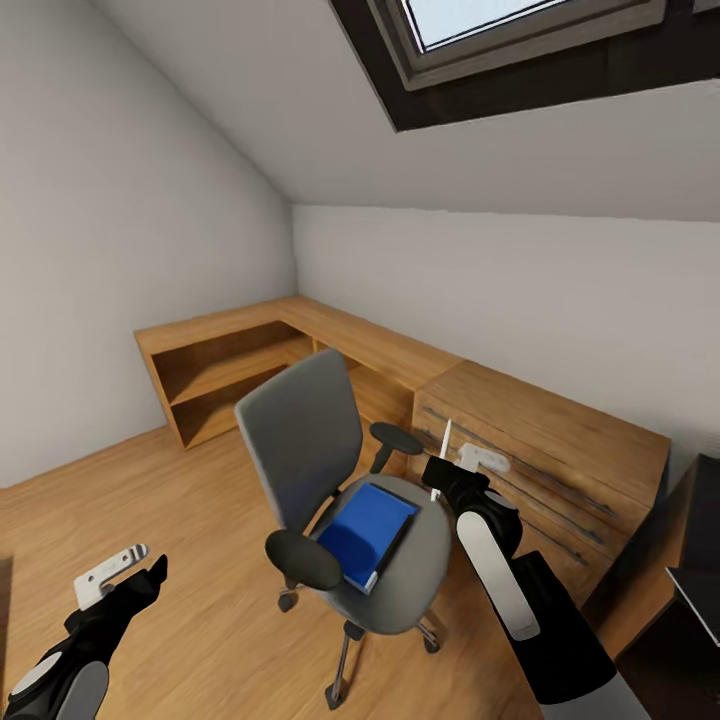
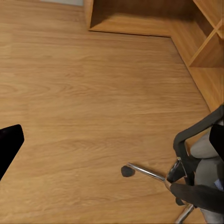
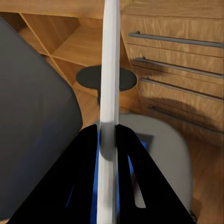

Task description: In the bedroom, organize the workspace by keeping the computer under the desk, ensuring the monitor is on the desk, placing the keyboard on the desk next to the monitor, placing the mouse on the desk next to the keyboard, moving the folder from the swivel chair onto the desk next to the mouse, stacking the notebook on top of the folder with the pen on top of the notebook, and positioning the swivel chair next to the desk.

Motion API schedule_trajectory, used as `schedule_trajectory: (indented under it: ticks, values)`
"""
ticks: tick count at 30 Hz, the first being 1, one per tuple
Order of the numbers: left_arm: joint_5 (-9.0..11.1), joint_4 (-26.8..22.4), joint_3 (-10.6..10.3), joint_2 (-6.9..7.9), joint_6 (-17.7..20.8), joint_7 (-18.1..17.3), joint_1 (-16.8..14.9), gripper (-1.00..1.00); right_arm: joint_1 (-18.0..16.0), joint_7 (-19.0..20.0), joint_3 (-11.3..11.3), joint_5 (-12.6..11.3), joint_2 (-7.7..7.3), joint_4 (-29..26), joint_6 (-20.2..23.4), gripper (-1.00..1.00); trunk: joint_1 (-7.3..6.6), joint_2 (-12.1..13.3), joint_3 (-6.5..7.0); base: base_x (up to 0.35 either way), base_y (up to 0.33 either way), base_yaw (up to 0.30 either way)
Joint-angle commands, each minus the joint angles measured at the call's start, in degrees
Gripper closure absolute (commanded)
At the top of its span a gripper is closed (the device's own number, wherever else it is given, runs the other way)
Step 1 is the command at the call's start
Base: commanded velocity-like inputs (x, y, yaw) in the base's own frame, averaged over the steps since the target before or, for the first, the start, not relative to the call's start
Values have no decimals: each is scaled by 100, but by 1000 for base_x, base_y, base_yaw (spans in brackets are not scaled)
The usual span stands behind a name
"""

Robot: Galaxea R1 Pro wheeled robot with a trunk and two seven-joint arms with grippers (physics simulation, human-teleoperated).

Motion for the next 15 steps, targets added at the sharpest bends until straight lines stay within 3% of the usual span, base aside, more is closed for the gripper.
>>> schedule_trajectory:
  ticks: [1,11,12,14,15]
  values:
    - [58,-10,-45,2,19,40,-3,-100,-6,-48,4,-45,-1,-8,11,100,-22,37,12,0,0,-145]
    - [28,-10,-482,-1,21,48,-3,-100,-6,-46,-96,-48,-12,-7,13,100,-242,438,191,0,0,-235]
    - [-1,-10,-581,-3,22,49,-3,-100,-6,-44,-159,-51,-16,-4,13,100,-264,478,209,0,0,-263]
    - [-258,-8,-1016,-6,34,49,-3,-100,-6,-39,-365,-60,-25,6,13,100,-264,478,209,0,0,-265]
    - [-290,-8,-1063,-6,35,49,-3,-100,-6,-37,-388,-60,-26,10,13,100,-264,478,209,0,0,-266]
